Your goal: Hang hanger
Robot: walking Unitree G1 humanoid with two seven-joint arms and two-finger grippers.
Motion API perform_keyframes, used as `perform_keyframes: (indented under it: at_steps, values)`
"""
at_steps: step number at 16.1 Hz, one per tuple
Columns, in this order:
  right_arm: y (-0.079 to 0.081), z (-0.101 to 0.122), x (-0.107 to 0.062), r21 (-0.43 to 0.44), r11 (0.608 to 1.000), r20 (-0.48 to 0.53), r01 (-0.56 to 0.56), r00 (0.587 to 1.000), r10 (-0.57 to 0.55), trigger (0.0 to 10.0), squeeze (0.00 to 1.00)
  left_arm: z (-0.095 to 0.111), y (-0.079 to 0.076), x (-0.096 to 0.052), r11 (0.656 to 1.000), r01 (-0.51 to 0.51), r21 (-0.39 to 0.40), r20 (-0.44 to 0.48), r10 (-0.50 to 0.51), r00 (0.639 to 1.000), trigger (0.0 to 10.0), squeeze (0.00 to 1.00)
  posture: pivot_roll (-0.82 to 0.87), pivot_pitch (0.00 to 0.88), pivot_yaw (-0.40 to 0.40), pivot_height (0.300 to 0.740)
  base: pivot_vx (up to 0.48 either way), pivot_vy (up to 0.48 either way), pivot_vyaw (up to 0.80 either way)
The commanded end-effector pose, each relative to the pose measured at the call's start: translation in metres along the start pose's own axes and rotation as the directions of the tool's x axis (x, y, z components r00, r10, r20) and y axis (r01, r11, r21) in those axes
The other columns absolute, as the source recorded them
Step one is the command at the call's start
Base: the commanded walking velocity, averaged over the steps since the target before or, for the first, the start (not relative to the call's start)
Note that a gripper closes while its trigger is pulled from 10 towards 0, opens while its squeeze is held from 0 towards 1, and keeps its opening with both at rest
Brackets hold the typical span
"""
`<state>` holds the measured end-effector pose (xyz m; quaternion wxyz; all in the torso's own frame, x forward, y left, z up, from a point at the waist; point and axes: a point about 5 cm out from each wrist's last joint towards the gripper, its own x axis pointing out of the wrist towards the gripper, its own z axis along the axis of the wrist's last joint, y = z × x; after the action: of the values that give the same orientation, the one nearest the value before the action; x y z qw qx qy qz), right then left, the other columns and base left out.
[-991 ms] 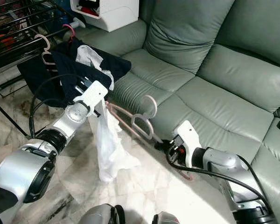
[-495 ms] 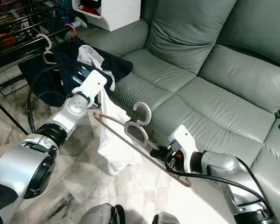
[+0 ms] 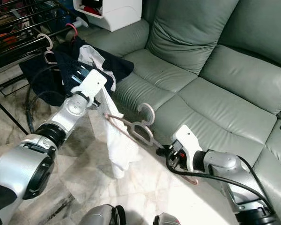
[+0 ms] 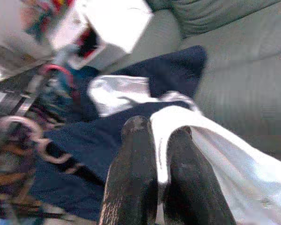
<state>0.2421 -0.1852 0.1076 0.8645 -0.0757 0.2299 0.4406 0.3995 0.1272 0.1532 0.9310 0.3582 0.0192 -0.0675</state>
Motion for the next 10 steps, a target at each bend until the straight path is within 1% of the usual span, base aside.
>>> perform_keyframes:
  at_steps: [1, 3, 4, 5, 6, 7, 8, 9, 10]
  values:
    - [0.004, 0.011, -0.003, -0.031, 0.999, 0.065, -0.026, 0.997, 0.028, 10.0, 0.0, 0.006, 0.016, 0.002, 0.995, -0.086, 0.043, 0.039, 0.084, 0.996, 10.0, 0.0, -0.1, 0.02, 0.042, 0.74, 0.0, 0.0, 0.0]
    - [0.004, 0.016, -0.009, -0.04, 0.999, 0.132, -0.013, 0.991, 0.018, 10.0, 0.0, -0.003, 0.021, 0.0, 0.993, -0.101, 0.068, 0.012, 0.1, 0.995, 10.0, 0.0, -0.1, 0.021, 0.044, 0.74, 0.0, 0.0, 0.0]
    - [0.002, 0.021, -0.013, -0.038, 0.999, 0.182, 0.008, 0.983, -0.001, 10.0, 0.0, -0.009, 0.02, -0.001, 0.994, -0.076, 0.081, -0.003, 0.076, 0.997, 10.0, 0.0, -0.1, 0.022, 0.046, 0.74, 0.0, 0.0, 0.0]
    - [0.0, 0.023, -0.013, -0.042, 0.999, 0.192, 0.022, 0.981, -0.013, 10.0, 0.0, -0.011, 0.019, -0.001, 0.996, -0.057, 0.073, -0.006, 0.058, 0.998, 10.0, 0.0, -0.1, 0.022, 0.046, 0.74, 0.0, 0.0, 0.0]
    - [-0.004, 0.026, -0.015, -0.05, 0.997, 0.211, 0.053, 0.977, -0.041, 10.0, 0.0, -0.014, 0.016, -0.003, 1.0, 0.013, 0.021, -0.007, -0.013, 1.0, 10.0, 0.0, -0.11, 0.022, 0.046, 0.74, 0.0, 0.0, 0.0]
    - [-0.01, 0.027, -0.018, -0.064, 0.993, 0.215, 0.097, 0.973, -0.081, 10.0, 0.0, -0.015, 0.01, -0.005, 0.995, 0.101, -0.011, 0.027, -0.1, 0.995, 10.0, 0.0, -0.11, 0.022, 0.046, 0.74, 0.0, 0.0, 0.0]
    - [-0.014, 0.026, -0.019, -0.086, 0.988, 0.202, 0.131, 0.973, -0.112, 10.0, 0.0, -0.016, 0.005, -0.007, 0.986, 0.164, -0.034, 0.05, -0.162, 0.986, 10.0, 0.0, -0.11, 0.022, 0.045, 0.74, 0.0, 0.0, 0.0]
    - [-0.015, 0.026, -0.021, -0.099, 0.986, 0.193, 0.137, 0.974, -0.116, 10.0, 0.0, -0.018, 0.002, -0.009, 0.98, 0.194, -0.038, 0.049, -0.192, 0.98, 10.0, 0.0, -0.11, 0.023, 0.044, 0.74, 0.0, 0.0, 0.0]
    - [-0.015, 0.024, -0.021, -0.092, 0.988, 0.187, 0.128, 0.976, -0.109, 10.0, 0.0, -0.019, 0.001, -0.01, 0.979, 0.198, -0.05, 0.053, -0.195, 0.979, 10.0, 0.0, -0.11, 0.022, 0.043, 0.74, 0.0, 0.0, 0.0]
